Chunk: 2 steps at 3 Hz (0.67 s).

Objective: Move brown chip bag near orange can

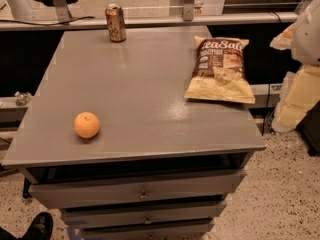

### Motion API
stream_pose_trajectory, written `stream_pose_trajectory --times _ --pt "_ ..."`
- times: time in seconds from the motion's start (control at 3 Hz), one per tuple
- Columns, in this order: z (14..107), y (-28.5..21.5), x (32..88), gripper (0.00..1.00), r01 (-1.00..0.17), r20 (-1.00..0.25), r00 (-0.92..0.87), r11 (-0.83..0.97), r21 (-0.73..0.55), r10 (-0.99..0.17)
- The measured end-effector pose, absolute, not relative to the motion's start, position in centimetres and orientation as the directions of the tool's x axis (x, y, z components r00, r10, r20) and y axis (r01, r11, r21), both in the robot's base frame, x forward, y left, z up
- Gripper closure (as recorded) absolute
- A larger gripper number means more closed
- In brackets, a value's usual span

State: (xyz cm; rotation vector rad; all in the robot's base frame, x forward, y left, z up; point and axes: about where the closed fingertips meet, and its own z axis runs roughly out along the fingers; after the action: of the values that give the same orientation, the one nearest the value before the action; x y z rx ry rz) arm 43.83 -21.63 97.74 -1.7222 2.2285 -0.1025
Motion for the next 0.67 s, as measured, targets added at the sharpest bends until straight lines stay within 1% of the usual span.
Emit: stream_pose_trajectory --times 0.33,0.67 --pt "97.8 -21.4 44.0 0.00 -0.926 -0.218 -0.216 0.270 -0.263 -0.952" --pt "96.9 -21.1 45.7 0.00 -0.911 -0.252 -0.212 0.285 -0.298 -0.944"
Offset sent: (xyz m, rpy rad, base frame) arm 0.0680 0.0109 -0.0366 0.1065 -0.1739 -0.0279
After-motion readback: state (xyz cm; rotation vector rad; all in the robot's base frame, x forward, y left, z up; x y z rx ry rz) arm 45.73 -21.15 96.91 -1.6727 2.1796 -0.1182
